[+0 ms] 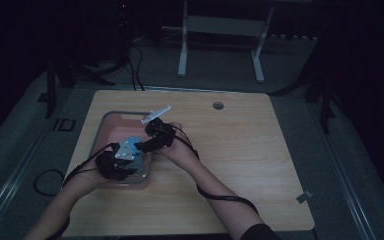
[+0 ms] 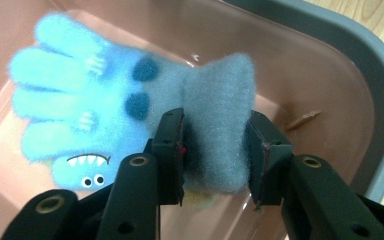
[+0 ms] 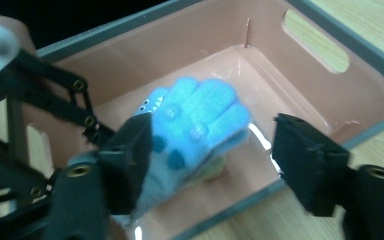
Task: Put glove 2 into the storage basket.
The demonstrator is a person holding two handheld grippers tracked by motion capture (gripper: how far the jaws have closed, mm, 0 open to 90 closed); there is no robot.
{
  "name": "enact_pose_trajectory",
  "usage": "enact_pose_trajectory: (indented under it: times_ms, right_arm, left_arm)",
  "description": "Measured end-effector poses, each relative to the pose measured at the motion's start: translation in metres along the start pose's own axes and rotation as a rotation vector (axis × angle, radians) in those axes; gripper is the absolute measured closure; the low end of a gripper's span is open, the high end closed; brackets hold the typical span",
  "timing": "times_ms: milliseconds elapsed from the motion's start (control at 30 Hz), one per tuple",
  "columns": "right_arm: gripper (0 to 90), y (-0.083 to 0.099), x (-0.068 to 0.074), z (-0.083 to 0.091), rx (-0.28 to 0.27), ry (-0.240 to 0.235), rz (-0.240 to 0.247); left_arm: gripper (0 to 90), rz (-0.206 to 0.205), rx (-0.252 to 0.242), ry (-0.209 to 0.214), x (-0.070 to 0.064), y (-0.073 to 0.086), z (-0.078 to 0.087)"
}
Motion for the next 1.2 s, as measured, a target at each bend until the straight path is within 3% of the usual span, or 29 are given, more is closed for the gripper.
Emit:
enact_pose_trajectory:
  times_ms: [67,100,133,300,367,700,800,867,933,1167,1200]
  right_arm:
    - [25.6,0.0,-0.002,0.007,-0.012,-0.001,0.002]
    - [21.0,0.001,-0.002,0.014,-0.013,-0.014,0.007]
    - [21.0,0.001,-0.002,0.014,-0.013,-0.014,0.007]
    - [16.3,0.005,-0.004,0.027,-0.024,-0.027,0.005]
    - [15.9,0.007,-0.006,0.03,-0.022,-0.028,0.004]
    - [14.1,0.02,-0.014,0.039,-0.024,-0.03,0.006]
    - [14.1,0.025,-0.016,0.044,-0.037,-0.033,0.01]
    - [14.1,0.031,-0.019,0.048,-0.039,-0.039,0.004]
    - [14.2,0.036,-0.021,0.05,-0.036,-0.049,0.0]
    - [14.1,0.054,-0.031,0.058,-0.023,-0.043,0.003]
    - [14.2,0.057,-0.033,0.06,-0.026,-0.041,0.002]
  left_arm:
    - [58.8,0.012,-0.004,-0.008,0.001,0.001,0.001]
    - [47.7,0.024,-0.003,-0.012,0.002,0.001,0.001]
    - [47.7,0.035,0.007,-0.023,0.003,0.002,0.001]
    - [24.2,0.084,-0.004,-0.067,0.01,0.002,0.007]
    - [16.6,0.08,-0.01,-0.073,0.01,0.0,0.011]
    - [11.6,0.11,-0.126,-0.114,0.014,-0.024,0.033]
    - [10.2,0.119,-0.162,-0.092,0.008,-0.033,0.033]
    - [7.9,0.121,-0.164,-0.1,0.004,-0.039,0.031]
    - [6.6,0.132,-0.163,-0.075,-0.002,-0.046,0.03]
    - [2.4,0.112,-0.184,-0.014,-0.02,-0.069,0.021]
    - [2.0,0.101,-0.189,-0.021,-0.023,-0.073,0.02]
Point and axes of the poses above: each handheld gripper's, and its own axes: z roughly backward along the jaws, y roughly out of its underside, x roughly to its left, the point moved 9 cm from there along -z, roughly forward along the jaws, and after that the axes turned 11 degrees about -z, right-handed, at the moved point
